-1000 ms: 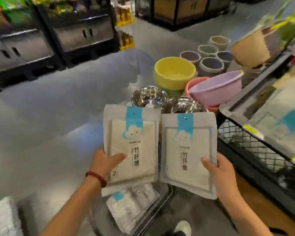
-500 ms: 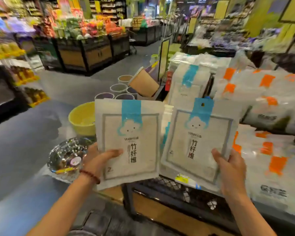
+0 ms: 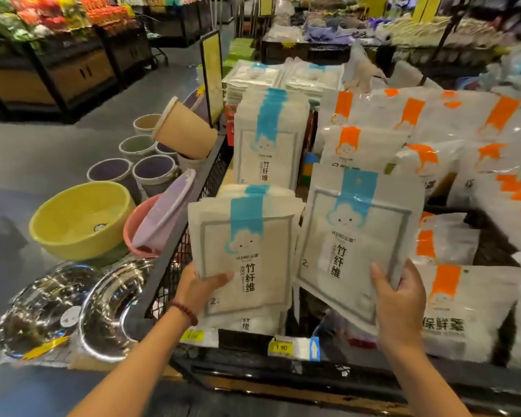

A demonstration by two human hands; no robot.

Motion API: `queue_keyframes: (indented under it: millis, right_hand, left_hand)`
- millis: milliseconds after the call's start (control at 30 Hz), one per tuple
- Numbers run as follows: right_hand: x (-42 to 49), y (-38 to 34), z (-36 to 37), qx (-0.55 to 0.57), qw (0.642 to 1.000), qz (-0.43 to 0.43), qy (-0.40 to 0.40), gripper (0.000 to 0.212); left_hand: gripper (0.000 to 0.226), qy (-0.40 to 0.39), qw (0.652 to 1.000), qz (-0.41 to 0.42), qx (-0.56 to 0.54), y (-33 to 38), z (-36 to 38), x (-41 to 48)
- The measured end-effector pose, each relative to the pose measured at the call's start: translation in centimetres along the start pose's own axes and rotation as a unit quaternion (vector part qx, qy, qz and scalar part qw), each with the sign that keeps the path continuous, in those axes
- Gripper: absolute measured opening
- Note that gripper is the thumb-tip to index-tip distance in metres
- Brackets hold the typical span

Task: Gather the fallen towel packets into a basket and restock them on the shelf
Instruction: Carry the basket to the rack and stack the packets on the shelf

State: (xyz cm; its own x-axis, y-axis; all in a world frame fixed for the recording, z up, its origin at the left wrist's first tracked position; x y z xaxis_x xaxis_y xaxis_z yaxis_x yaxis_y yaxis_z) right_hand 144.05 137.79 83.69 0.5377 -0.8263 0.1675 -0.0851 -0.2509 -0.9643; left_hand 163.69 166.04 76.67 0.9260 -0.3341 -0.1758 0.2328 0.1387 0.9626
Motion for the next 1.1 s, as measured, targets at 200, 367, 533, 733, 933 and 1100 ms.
queue_keyframes:
  millis: [200, 367, 533, 733, 933, 1100]
  right_hand:
    - [-0.7, 1.2, -1.2, -0.045, 0.997, 0.009, 0.061, 0.023]
    - [-1.1, 1.4, -1.0, -0.026, 0.996, 0.017, 0.080, 0.024]
    - [-2.0, 0.9, -2.0, -0.015, 0.994, 0.003, 0.108, 0.026]
    - [-2.7, -1.7, -1.9, 0.138, 0.979, -0.029, 0.145, 0.043]
    - [-3.2, -0.7, 7.3, 0.189, 0.981, 0.018, -0.033, 0.040]
    - [-5.7, 3.0, 15.2, 0.198, 0.966, 0.090, -0.142, 0.031]
  left_hand:
    - [0.031, 0.003, 0.999, -0.037, 0.021, -4.7, -0.3, 2.1]
    - [0.030, 0.040, 0.987, -0.016, 0.155, -6.2, -1.6, 1.8]
    - [0.041, 0.016, 0.911, -0.012, 0.412, -5.5, -2.9, 2.1]
    - [0.034, -0.081, 0.797, -0.081, 0.593, -6.5, -6.5, 1.4]
    - [0.044, -0.197, 0.752, 0.021, 0.629, -6.5, -6.5, -0.9]
    - [0.035, -0.211, 0.756, 0.067, 0.616, -6.1, -6.3, -1.5]
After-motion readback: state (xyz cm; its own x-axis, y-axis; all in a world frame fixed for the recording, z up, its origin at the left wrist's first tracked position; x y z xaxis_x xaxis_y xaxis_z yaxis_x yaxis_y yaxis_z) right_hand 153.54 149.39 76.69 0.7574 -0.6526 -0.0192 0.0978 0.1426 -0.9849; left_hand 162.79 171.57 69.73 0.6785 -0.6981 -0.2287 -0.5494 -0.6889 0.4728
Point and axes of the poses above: each hand's wrist, its own x-axis towards the middle knuckle, its own z-axis out of the palm, y = z × x, the point moved 8 cm from there along x, towards the middle knuckle, and after that the axes turned 8 degrees about -x, right-handed, at the moved point
